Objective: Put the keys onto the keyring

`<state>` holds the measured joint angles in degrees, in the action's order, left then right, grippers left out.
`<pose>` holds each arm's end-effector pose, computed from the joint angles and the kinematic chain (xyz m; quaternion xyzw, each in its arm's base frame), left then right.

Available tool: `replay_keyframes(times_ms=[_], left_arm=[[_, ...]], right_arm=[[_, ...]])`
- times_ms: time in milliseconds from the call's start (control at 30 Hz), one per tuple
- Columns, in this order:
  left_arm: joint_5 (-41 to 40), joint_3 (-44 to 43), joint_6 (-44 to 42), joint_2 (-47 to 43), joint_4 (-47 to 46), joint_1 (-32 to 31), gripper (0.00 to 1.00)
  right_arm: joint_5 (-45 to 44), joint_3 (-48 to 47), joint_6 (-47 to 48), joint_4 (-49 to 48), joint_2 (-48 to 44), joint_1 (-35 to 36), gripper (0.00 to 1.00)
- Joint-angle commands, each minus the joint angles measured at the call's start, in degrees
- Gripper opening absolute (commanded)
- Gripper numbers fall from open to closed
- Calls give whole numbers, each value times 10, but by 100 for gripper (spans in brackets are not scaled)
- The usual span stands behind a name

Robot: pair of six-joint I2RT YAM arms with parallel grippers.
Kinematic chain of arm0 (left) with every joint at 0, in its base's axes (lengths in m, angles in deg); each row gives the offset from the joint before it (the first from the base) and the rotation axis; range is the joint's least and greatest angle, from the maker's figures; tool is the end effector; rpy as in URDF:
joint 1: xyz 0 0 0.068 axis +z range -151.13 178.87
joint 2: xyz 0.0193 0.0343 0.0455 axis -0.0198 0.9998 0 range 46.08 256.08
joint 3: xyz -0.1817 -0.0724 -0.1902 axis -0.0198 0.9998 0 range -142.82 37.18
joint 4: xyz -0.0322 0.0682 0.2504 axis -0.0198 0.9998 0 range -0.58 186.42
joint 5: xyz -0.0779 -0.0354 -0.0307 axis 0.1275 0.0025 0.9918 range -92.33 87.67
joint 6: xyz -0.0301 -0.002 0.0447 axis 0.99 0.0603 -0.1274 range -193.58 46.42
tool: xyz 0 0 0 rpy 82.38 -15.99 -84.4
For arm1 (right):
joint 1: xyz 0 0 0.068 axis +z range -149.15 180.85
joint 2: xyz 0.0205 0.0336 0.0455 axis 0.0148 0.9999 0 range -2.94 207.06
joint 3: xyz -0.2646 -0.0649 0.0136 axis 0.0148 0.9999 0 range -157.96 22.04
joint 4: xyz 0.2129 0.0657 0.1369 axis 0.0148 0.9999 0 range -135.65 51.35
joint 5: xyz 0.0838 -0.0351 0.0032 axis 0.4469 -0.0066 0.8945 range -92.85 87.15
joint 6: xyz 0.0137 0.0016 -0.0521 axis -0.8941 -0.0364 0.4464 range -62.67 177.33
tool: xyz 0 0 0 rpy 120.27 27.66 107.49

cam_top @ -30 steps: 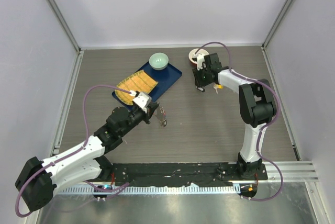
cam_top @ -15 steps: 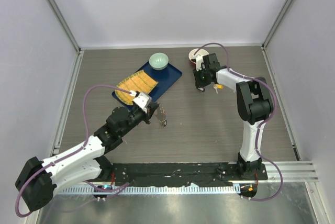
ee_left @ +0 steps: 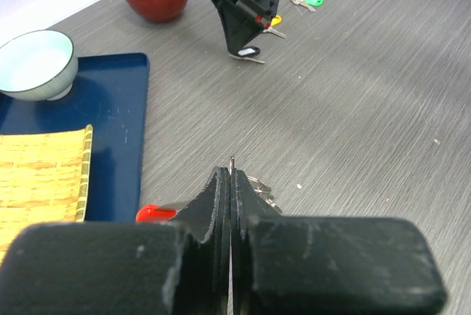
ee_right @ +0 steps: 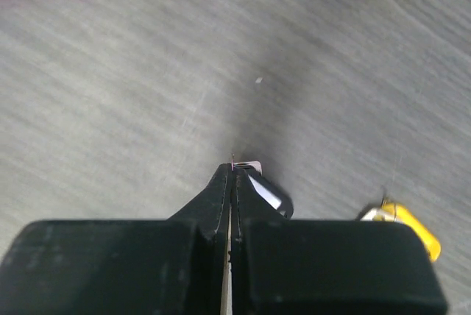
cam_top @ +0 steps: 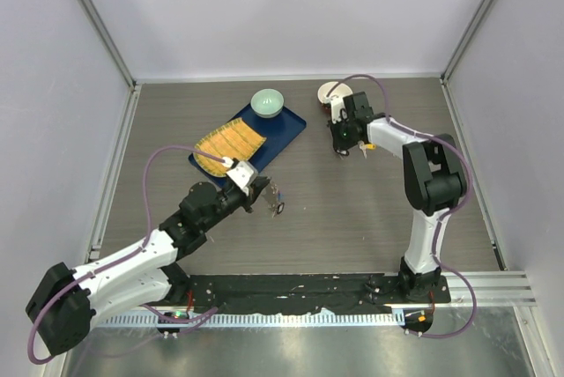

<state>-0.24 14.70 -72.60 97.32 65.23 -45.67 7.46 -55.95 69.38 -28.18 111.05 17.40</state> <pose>0.1472 -0.1464 0.2453 0.2841 0.6776 -0.2747 0.6202 0.4063 0.1275 0.1716 -0.2609 0.9095 0.0974 0.3086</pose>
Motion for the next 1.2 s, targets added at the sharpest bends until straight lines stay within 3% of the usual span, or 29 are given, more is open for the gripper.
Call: replay_keyframes(times_ms=[0,367,567,767,1167], left_arm=[[40,4,-62,1,-56,1,0],[96,-10,-106,17,-55,2,0],[133,-27,-121,26,-61,2,0],[198,-30,-142,29,-88,2,0],[270,-50,-141,53,-88,2,0]], right_arm=[[12,38,43,9,-119,18,1],[50,176,119,-10,-357,128,1],[87,206,140,-23,-455,174,1],[125,225,174,-20,-517,191,1],[177,236,202,8,-522,234,1]])
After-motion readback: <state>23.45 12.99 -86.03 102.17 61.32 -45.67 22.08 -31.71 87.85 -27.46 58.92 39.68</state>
